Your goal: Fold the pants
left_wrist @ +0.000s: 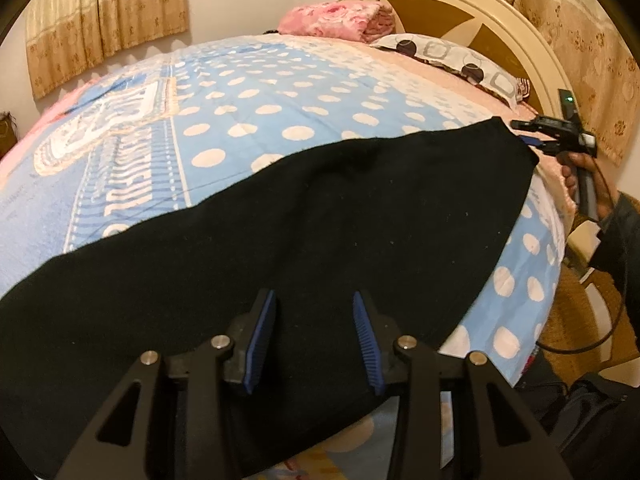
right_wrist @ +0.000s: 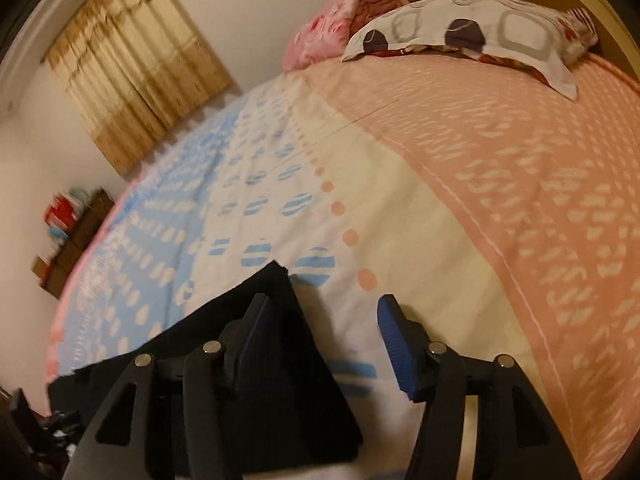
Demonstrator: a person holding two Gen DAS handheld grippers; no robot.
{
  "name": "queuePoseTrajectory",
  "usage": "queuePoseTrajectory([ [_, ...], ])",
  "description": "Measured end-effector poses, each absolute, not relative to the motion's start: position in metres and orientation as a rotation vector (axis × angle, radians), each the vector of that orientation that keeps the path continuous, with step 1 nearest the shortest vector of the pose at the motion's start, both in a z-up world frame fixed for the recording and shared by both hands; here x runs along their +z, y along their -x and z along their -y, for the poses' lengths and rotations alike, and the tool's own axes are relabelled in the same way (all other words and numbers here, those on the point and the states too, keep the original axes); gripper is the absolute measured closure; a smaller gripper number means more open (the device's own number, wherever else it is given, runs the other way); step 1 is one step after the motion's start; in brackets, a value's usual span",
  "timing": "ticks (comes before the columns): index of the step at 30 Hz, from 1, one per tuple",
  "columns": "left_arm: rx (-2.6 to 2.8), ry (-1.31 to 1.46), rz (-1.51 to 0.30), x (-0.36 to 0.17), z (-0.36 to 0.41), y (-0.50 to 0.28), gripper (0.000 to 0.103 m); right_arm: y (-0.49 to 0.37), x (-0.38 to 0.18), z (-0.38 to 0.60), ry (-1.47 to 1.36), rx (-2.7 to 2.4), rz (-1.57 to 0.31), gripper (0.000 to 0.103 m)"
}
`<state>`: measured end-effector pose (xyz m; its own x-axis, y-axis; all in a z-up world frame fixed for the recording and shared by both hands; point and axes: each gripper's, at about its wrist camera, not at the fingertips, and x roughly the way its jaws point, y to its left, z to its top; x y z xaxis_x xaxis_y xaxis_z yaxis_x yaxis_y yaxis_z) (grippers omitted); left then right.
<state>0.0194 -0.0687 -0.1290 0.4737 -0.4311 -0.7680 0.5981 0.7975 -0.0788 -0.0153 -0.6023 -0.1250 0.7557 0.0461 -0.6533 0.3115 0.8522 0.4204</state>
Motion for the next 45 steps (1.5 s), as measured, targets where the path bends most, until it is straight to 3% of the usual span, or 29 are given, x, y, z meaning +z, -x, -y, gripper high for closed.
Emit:
queuePoseTrajectory([
  [12,-0.592,-0.246,-0.844,-0.132,0.076,-0.017,0.057,0.014,-0.135,0.569,-0.398,-0.074,-0.710,0.046],
  [16,-0.592,-0.246,-0.833,-0.134,0.078,-0.016,0.052,0.009,-0.138,0.558,-0.329,-0.043,-0.731,0.061],
  [21,-0.596,-0.258,-0.823,-0.135,0.082,-0.013,0.046,0.007,-0.139,0.556,-0.300,-0.007,-0.694,0.060],
  [23,-0.596,-0.261,-0.817,-0.135,0.082,-0.013,0.046,0.006,-0.142,0.560,-0.295,-0.009,-0.697,0.073],
  [24,-0.595,-0.262,-0.817,-0.135,0.082,-0.013,0.046,0.007,-0.141,0.563,-0.320,0.000,-0.699,0.086],
  [25,-0.594,-0.259,-0.818,-0.134,0.082,-0.013,0.046,0.007,-0.139,0.564,-0.351,0.022,-0.697,0.090],
  [37,-0.548,-0.190,-0.854,-0.122,0.064,-0.022,0.046,0.040,-0.041,0.436,-0.179,0.095,-0.517,0.090],
  [45,-0.465,-0.100,-0.842,-0.105,0.017,-0.025,0.046,0.008,-0.044,0.275,-0.108,0.329,-0.544,0.090],
])
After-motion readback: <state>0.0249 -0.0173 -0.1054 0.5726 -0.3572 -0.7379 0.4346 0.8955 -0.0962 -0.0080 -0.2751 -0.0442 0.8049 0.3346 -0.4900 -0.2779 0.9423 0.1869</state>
